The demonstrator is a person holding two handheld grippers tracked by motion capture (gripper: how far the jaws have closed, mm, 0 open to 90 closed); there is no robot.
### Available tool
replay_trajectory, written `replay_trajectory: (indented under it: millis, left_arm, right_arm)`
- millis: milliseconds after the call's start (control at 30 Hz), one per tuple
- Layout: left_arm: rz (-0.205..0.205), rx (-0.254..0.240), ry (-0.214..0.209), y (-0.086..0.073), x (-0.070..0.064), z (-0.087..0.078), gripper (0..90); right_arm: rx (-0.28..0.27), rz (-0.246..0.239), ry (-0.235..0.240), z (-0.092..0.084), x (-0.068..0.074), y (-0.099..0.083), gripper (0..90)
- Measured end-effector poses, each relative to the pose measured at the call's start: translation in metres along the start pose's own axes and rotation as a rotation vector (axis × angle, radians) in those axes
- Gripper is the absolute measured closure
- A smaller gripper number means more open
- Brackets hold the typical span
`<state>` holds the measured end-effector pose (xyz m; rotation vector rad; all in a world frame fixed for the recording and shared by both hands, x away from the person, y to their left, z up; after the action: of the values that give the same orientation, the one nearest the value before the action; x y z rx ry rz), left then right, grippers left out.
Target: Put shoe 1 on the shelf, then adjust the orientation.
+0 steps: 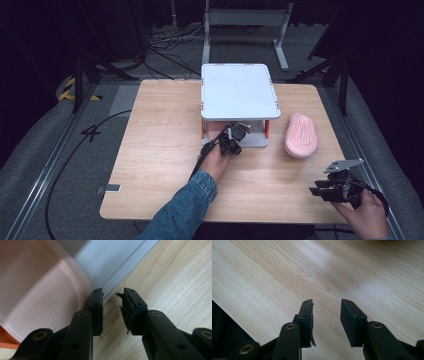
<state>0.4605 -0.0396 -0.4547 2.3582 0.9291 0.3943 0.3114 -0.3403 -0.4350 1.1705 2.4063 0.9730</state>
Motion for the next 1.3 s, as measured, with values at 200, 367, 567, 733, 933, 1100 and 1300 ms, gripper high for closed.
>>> replay_trajectory:
  millis: [200,367,567,733,933,1100,1300]
  left_arm:
    - [0.014,-0.01,-0.029,-0.001,-0.007,-0.016,65.4]
    - [0.0,-0.045,-0.082,-0.007,-0.007,-0.05,61.9]
    - [-0.048,-0.062,-0.104,-0.024,0.008,-0.087,56.5]
    - [-0.063,-0.07,-0.093,-0.039,0.018,-0.11,55.4]
    - [-0.115,-0.079,-0.073,-0.052,0.039,-0.127,54.7]
    - [-0.155,-0.066,-0.043,-0.065,0.054,-0.132,54.2]
    - [-0.202,-0.055,-0.018,-0.083,0.068,-0.138,53.3]
  right_arm:
    - [-0.002,-0.01,0.007,0.002,0.0,0.004,62.9]
    - [-0.013,-0.011,0.006,0.004,-0.003,0.011,62.8]
    - [-0.057,0.004,0.012,0.003,-0.007,0.025,62.7]
    - [-0.075,0.03,-0.003,0.001,-0.012,0.031,62.7]
    - [-0.103,0.038,-0.007,-0.002,-0.016,0.042,63.3]
    - [-0.121,0.026,-0.006,-0.001,-0.018,0.055,63.7]
    - [-0.156,0.013,-0.01,-0.002,-0.025,0.075,65.3]
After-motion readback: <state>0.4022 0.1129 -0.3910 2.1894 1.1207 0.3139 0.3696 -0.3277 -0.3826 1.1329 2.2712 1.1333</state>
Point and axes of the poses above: each handheld gripper's, and its own axes: z roughly forward along the jaws, y roughly out of its top, x roughly to its left, the point moved 2 cm from there along z, roughly forward along the jaws, and after that the axes turned 14 degrees about -x, right-handed, at the moved point
